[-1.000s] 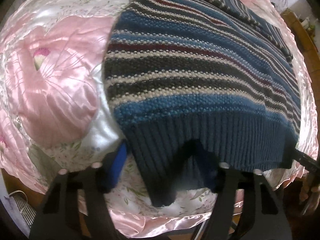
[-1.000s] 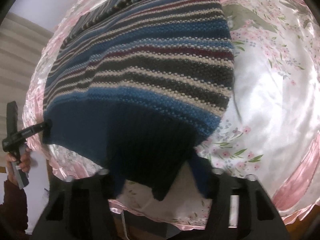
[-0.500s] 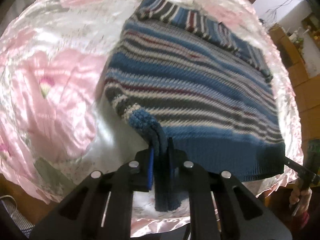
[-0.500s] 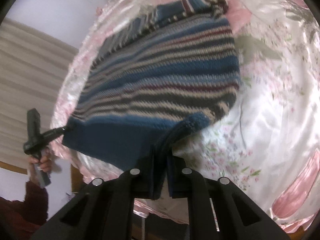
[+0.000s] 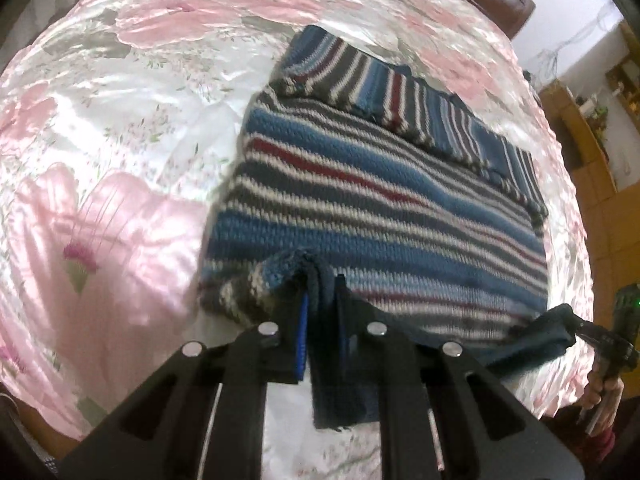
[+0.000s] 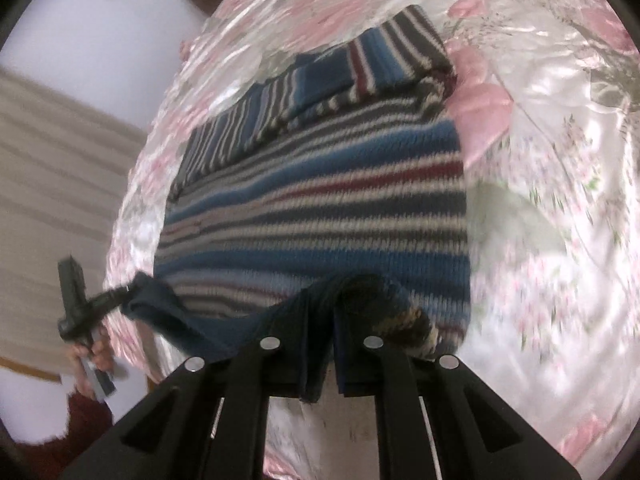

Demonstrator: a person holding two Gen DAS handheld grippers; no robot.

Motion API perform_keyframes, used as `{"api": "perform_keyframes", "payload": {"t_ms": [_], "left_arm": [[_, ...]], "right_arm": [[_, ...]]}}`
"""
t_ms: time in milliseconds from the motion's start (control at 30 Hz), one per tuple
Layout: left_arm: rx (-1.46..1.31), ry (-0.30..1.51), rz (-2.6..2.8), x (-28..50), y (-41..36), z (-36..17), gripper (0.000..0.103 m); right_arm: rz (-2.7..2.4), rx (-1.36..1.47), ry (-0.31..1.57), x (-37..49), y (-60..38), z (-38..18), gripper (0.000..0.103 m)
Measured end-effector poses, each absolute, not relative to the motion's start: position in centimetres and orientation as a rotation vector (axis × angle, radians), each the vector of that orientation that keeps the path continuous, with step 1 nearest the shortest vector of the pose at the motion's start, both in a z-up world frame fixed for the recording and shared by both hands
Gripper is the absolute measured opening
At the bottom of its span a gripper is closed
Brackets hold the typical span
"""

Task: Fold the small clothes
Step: 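Lift the hem with both tools and fold it toward the collar, release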

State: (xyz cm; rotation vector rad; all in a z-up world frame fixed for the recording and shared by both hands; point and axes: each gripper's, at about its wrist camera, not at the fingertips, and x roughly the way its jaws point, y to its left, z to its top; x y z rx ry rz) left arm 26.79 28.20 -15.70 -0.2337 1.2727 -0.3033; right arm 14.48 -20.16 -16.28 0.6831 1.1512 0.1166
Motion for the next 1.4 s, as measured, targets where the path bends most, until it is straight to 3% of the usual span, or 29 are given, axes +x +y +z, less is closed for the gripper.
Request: {"api": "perform_keyframes", "payload": {"t_ms": [400,533,567,600,633,667,733,1000,1400], "left_arm": [[-0.262,1.338,-0.243,31.6,27.0,-20.3,0.015],[-0.297,1.366,-0.269,31.7,27.9,-19.7,0.02],[-0.31,1.369,-0.274,31.6,28.2,-19.5,0.023],[-0.325,1.367,-0.279,31.5,28.5,-19.1,0.024],[-0.342,1.357,-0.281,31.3,29.1,-18.4,0.027],[-0.344,1.342,-0.268,31.2,29.7,-17.8,0.041],[-0.302,1.269,-0.196,30.9,31.1,-15.8,0.06],[-0.116,1.182,-0.232,30.6,31.0,-12.3,0.067],[0.112,1.25,-0.439,32.9,22.4,-16.7,0.071]], "right_arm": [[0.065,0.772,1.254,20.6,-22.5,-21.6,0.011],[0.097,0.81,1.254,20.1,-23.4,-21.2,0.018],[0.103,0.81,1.253,19.9,-23.5,-20.9,0.022],[0.086,0.796,1.244,19.5,-23.9,-20.2,0.04],[0.053,0.774,1.232,19.0,-24.3,-19.6,0.052],[0.016,0.747,1.214,18.7,-24.8,-18.7,0.067],[-0.014,0.718,1.175,17.9,-26.0,-17.1,0.066],[0.07,0.549,1.168,17.7,-24.1,-13.6,0.069],[0.149,0.455,1.267,22.3,-20.5,-16.8,0.076]]}}
